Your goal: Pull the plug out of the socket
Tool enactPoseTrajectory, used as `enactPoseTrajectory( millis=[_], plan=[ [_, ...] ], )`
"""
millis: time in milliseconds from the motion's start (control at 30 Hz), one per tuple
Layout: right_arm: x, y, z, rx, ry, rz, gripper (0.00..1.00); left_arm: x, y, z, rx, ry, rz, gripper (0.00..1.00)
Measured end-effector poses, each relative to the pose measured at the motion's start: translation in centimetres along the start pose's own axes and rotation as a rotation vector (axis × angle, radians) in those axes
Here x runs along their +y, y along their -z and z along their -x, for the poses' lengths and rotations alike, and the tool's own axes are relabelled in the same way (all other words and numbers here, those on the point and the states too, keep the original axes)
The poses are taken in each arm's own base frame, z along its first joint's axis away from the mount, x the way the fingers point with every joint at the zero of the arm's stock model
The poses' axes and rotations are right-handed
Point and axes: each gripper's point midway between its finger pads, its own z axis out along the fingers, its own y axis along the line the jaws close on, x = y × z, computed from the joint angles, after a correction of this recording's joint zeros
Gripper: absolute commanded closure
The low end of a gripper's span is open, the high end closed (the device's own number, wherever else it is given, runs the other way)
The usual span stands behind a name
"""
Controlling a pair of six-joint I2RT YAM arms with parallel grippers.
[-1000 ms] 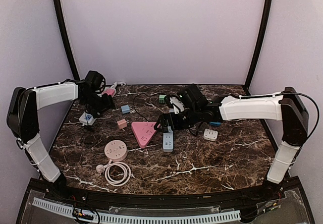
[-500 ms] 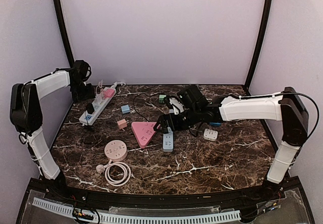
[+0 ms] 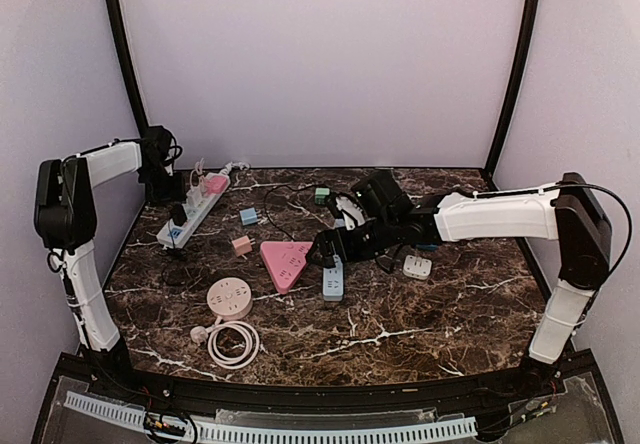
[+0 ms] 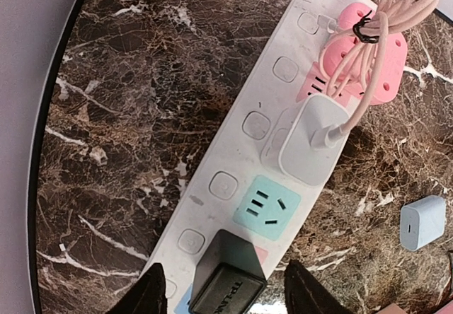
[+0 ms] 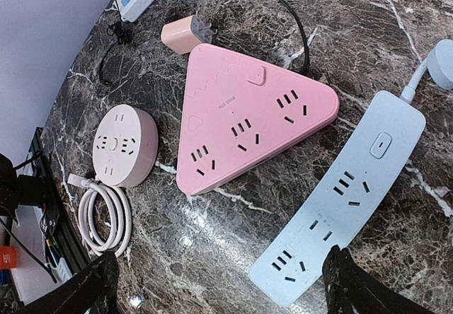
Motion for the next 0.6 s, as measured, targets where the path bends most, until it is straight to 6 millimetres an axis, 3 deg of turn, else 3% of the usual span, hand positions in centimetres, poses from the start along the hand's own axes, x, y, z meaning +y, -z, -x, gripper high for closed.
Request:
enactPoseTrajectory(
  millis=[400,600],
  plan=[
    [0.3,0.0,0.0,0.000,0.006,0.015,0.03,-0.7,-1.4,-0.4,0.037,-0.048,-0.035,0.60],
    [0.5,-0.2,0.1,-0.001,0.008,0.029,0.03,-0.7,-1.4,-0.7,0.047,-0.050,-0.034,0.63]
  ],
)
